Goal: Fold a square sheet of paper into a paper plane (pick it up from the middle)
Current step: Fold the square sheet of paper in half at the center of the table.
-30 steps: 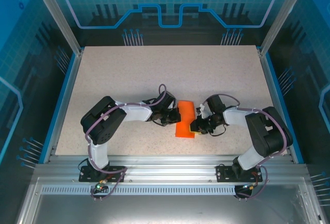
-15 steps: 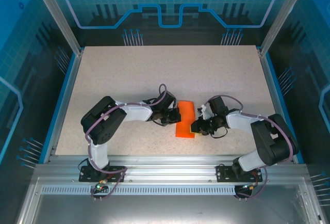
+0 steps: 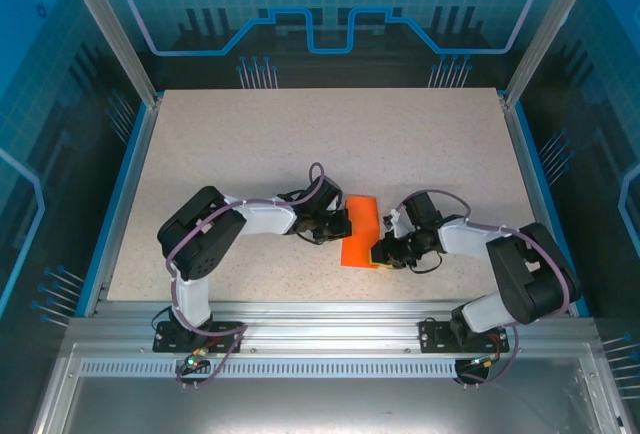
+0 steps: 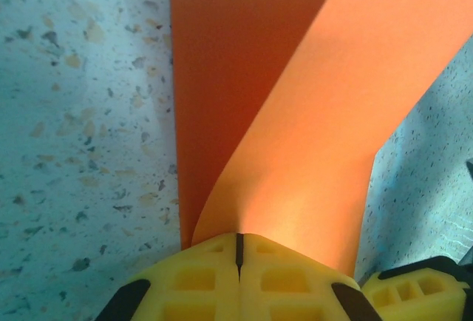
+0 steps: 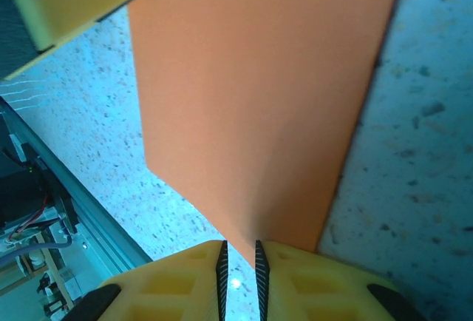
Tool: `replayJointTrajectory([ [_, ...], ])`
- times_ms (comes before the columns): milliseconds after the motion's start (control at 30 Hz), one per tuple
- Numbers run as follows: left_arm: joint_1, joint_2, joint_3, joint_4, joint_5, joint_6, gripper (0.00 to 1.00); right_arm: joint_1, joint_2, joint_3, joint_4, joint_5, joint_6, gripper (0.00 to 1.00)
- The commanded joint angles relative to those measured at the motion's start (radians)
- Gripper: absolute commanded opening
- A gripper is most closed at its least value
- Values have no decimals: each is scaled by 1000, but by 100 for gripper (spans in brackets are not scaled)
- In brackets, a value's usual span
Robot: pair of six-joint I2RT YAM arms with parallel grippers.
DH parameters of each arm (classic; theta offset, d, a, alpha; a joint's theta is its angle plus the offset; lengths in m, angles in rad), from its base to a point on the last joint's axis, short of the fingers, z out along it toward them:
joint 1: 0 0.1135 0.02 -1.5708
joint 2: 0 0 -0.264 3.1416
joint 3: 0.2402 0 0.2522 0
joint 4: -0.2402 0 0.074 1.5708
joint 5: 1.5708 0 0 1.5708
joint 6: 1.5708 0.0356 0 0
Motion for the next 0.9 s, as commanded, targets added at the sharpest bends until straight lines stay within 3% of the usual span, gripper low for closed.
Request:
replayJointTrajectory([
  [0,-17,46,4,-86,-10,34,0,20,-29,-23,-21,5,10,20],
  [367,-18,47,6,-93,-10,39,0,14,16,-33,-29,48,22,19],
  [600,-17,46,7,-102,-12,43,0,-94,-32,102,-53,6,-24,19],
  [867,-19,51,16,-114,-12,48,0,-127,139,248,-9,-58,-56,18],
])
